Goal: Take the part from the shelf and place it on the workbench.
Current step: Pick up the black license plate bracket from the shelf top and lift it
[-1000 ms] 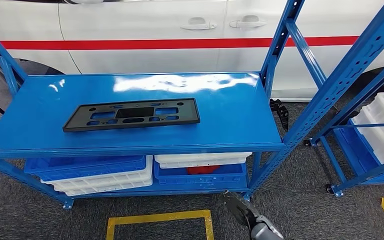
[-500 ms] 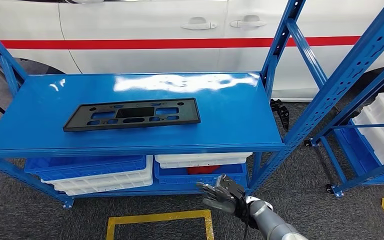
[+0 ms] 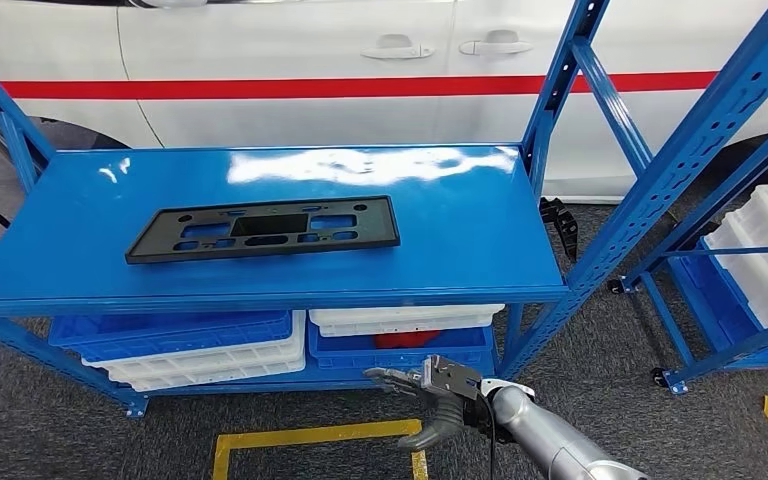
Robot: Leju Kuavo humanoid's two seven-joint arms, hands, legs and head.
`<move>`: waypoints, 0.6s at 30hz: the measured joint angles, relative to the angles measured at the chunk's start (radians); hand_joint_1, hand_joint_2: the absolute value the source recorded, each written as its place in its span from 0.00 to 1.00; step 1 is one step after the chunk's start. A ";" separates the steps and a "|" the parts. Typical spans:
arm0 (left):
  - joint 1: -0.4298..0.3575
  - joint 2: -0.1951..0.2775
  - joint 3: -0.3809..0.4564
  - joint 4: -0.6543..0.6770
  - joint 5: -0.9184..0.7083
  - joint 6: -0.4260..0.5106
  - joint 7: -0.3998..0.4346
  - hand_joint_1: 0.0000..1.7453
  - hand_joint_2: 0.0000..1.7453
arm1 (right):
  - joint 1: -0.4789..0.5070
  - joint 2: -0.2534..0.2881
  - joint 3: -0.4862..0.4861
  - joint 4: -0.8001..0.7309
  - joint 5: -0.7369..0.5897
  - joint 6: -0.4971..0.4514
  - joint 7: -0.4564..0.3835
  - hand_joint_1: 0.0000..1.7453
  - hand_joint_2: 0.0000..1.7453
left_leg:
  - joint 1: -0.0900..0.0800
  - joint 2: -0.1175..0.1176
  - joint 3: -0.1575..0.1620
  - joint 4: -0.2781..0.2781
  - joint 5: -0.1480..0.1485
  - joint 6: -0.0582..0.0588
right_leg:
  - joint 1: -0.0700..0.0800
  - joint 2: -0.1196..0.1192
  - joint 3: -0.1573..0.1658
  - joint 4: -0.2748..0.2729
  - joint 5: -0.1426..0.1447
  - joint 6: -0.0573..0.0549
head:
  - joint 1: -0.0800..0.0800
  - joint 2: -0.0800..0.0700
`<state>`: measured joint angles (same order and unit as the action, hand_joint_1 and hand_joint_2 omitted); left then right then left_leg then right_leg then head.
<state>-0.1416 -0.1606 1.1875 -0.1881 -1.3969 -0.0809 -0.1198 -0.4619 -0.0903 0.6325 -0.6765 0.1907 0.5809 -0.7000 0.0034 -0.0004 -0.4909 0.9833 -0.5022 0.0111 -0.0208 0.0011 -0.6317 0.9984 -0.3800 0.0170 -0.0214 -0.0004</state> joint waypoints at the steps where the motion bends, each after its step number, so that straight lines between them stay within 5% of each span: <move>1: 0.000 0.000 0.000 0.000 0.001 0.000 -0.001 0.00 0.00 | -0.011 0.000 0.015 -0.004 0.001 -0.022 0.000 0.00 1.00 | 0.000 0.000 0.000 0.000 0.000 0.000 | 0.000 0.000 0.000 0.000 0.000 0.000 | 0.000 0.000; 12: 0.001 0.000 0.000 0.000 0.009 -0.002 -0.010 0.00 0.00 | -0.132 -0.002 0.116 -0.042 0.058 -0.138 0.000 0.00 1.00 | 0.000 0.000 0.000 0.000 0.001 0.000 | 0.000 0.000 0.000 0.000 0.001 0.000 | 0.000 0.000; 18: 0.001 0.000 0.000 0.000 0.009 -0.005 -0.013 0.00 0.00 | -0.233 0.040 0.131 -0.033 0.132 -0.236 0.002 0.00 1.00 | 0.000 0.000 0.000 0.000 0.001 -0.001 | 0.000 0.000 -0.001 0.001 0.001 0.000 | 0.000 0.000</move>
<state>-0.1407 -0.1606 1.1875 -0.1881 -1.3878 -0.0855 -0.1329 -0.6949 -0.0502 0.7640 -0.7099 0.3224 0.3448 -0.6975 0.0033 -0.0004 -0.4914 0.9835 -0.5009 0.0105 -0.0209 0.0010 -0.6323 0.9990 -0.3792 0.0168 -0.0214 -0.0004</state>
